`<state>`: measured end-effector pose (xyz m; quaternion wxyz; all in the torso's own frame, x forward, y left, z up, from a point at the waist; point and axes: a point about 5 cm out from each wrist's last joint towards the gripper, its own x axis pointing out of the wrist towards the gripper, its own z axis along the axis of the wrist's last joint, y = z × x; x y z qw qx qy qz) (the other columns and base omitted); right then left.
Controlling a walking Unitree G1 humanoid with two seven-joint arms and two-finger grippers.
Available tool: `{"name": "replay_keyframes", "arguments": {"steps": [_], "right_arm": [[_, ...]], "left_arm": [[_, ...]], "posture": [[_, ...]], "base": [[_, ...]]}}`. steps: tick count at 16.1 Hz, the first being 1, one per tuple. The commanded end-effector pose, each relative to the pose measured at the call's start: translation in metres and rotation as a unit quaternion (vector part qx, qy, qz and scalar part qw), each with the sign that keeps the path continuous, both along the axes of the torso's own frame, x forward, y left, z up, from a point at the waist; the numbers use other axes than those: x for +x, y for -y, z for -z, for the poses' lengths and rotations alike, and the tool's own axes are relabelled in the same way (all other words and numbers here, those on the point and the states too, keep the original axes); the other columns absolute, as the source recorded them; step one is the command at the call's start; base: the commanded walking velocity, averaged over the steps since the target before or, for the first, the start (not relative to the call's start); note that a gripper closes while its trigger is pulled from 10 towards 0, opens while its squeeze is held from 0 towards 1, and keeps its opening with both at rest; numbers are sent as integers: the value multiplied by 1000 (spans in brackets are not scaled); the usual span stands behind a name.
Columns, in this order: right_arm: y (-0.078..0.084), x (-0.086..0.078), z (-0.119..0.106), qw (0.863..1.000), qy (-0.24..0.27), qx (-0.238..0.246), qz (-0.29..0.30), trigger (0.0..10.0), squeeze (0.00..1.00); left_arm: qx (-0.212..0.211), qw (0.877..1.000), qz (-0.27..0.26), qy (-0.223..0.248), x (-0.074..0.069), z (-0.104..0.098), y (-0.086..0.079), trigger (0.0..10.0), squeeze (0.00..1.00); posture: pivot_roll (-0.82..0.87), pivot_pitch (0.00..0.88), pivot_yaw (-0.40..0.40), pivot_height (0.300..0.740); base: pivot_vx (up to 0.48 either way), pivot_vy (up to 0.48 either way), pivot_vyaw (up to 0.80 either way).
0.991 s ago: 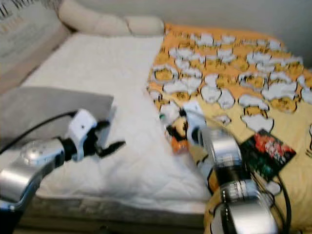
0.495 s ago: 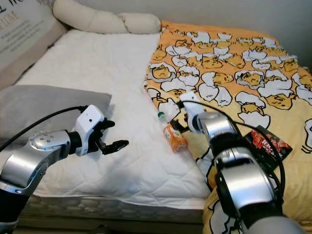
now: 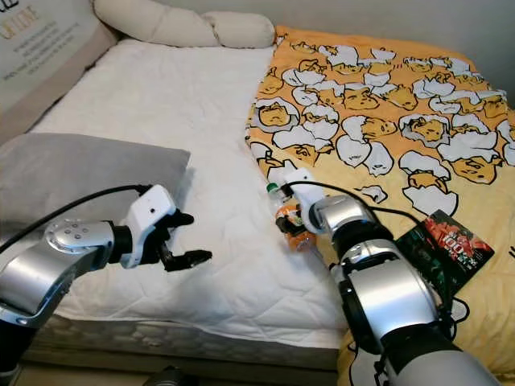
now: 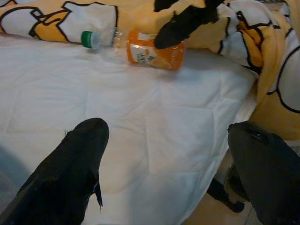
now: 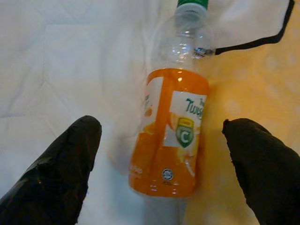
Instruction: Clean up the room
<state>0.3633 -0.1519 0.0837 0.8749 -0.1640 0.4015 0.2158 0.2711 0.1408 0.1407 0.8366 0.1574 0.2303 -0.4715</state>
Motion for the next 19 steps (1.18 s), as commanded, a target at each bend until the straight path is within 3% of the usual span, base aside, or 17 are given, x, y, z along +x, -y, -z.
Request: {"name": "replay_keyframes", "arguments": {"steps": [1,14,15,17,19], "right_arm": [[4,-1,2,1000,1,-13,4,10000,0],[-3,-10,23,998,14,27,59,10000,0],[-7,-9,21,998,19,39,52,8902,0],[-12,-6,18,997,33,52,40,10000,0],[-19,-3,13,997,53,59,17,10000,0]], "left_arm": [[0,1000,8,-2,-3,-1,2,10000,0],[-18,999,21,34,-11,-27,6,10000,0],[-22,999,18,40,-11,-30,6,10000,0],[-27,999,14,45,-12,-33,5,10000,0],[-23,999,10,48,-12,-34,4,10000,0]], "posture": [[27,0,-8,740],[89,241,-21,740],[88,243,-22,740],[94,242,-27,740],[102,241,-32,740]], "base": [[0,0,0],[0,0,0],[0,0,0],[0,0,0],[0,0,0]]}}
